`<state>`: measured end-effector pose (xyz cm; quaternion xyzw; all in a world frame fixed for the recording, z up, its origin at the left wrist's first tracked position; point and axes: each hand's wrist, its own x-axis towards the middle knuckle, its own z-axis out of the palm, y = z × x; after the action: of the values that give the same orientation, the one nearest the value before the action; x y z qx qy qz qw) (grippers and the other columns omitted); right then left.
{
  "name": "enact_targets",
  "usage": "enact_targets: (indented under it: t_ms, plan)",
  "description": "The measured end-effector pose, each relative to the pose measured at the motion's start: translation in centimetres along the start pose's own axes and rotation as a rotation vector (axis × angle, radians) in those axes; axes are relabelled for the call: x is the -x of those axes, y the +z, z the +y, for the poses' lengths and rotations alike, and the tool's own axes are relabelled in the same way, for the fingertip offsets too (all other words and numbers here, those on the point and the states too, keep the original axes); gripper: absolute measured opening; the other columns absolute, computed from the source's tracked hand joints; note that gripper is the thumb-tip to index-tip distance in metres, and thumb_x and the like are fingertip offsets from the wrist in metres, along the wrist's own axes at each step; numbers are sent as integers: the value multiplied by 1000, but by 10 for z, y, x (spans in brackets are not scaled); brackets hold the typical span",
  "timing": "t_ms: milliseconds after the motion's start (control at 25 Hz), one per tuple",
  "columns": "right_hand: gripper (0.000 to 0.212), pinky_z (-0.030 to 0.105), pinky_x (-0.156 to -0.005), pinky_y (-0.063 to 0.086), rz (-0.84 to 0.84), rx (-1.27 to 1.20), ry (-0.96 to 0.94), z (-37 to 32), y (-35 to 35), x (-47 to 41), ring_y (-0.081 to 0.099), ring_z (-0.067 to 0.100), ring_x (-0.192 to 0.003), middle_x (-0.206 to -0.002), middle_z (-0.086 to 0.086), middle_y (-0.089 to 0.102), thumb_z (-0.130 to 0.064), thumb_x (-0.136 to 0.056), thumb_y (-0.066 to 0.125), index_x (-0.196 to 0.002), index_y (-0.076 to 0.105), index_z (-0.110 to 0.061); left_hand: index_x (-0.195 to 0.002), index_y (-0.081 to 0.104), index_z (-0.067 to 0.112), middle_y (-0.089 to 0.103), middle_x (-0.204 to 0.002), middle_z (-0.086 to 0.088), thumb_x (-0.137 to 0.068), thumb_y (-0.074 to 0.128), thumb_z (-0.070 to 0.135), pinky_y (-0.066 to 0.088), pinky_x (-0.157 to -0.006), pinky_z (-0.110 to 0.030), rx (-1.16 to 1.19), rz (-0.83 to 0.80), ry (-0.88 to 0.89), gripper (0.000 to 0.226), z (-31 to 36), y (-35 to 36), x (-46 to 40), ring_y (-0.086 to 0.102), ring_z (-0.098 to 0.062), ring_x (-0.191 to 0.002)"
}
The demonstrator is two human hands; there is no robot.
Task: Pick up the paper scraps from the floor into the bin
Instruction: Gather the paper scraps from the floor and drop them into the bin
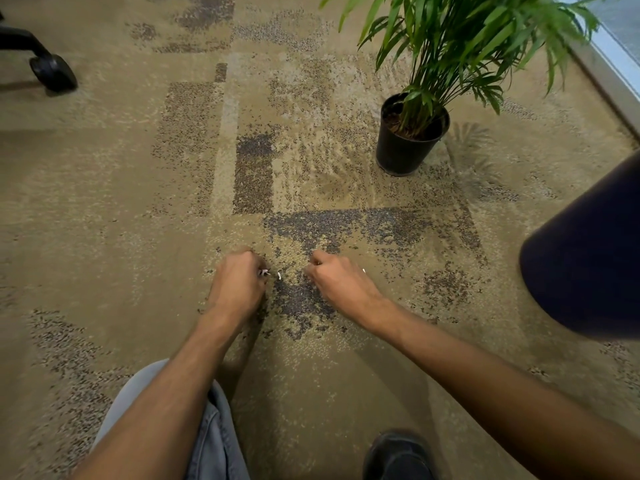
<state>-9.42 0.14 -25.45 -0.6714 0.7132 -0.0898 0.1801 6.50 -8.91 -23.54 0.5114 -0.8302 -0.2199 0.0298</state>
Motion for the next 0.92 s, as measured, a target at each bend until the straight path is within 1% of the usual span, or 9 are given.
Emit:
enact_targets:
  t_ms: [40,120,280,320,400,520,640,760,920]
  plan:
    - [24,16,-52,44,-5,-5,-2,0,2,0,51,5,-67,-90,-1,53,-13,-105,41,-110,62,-3,-107,71,7,67,-109,-7,-88,64,3,44,-65,-13,-8,-8,6,20,0,1,0,54,-12,-79]
    - [25,18,-57,50,9,-61,10,1,4,0,58,6,-73,-93,-2,57,-13,-103,44,-107,68,-6,-104,72,7,70,-105,-7,-87,62,-1,39,-51,-12,-12,-17,13,21,-1,3,-1,54,-10,-74]
    - [18,20,-76,55,159,-450,212,19,-17,4,63,3,-85,-104,-2,70,-16,-93,62,-108,72,-12,-102,73,7,71,-103,-7,-88,61,-2,40,-48,-6,64,13,11,20,1,5,-5,54,-7,-71]
    - [18,19,-77,55,197,-532,271,29,-26,6,62,1,-84,-106,0,71,-16,-91,64,-106,72,-11,-102,73,7,71,-104,-7,-88,62,-1,40,-49,-4,69,20,28,19,3,7,-5,54,-7,-71]
    - [17,13,-63,52,224,-576,342,49,-39,12,59,-3,-71,-108,3,72,-15,-90,66,-105,73,-10,-103,72,7,69,-107,-5,-88,63,1,40,-51,-4,60,9,70,19,6,10,-6,53,-6,-76]
    - [16,16,-48,50,175,-552,403,69,-42,24,59,7,-54,-106,5,72,-14,-90,65,-103,73,-8,-109,71,8,64,-113,-4,-90,63,4,41,-64,-6,36,-33,99,21,8,15,-5,57,-10,-86]
    - [16,15,-59,53,131,-434,354,72,-35,30,63,4,-66,-104,5,73,-15,-91,65,-104,73,-8,-112,69,9,60,-117,-3,-91,62,8,44,-75,-14,-20,-50,116,23,10,17,-2,59,-13,-91]
    - [19,12,-68,48,98,-252,286,68,-27,32,63,4,-81,-103,2,71,-19,-94,62,-109,72,-13,-110,70,8,60,-114,-4,-93,59,10,47,-70,-15,-83,-55,149,20,12,17,1,61,-12,-85]
    - [23,17,-57,53,111,22,246,59,-8,38,63,6,-74,-89,-4,59,-20,-102,47,-103,70,-15,-105,71,7,62,-105,-5,-94,54,4,41,-50,-15,-159,-42,149,20,19,20,3,60,-12,-73]
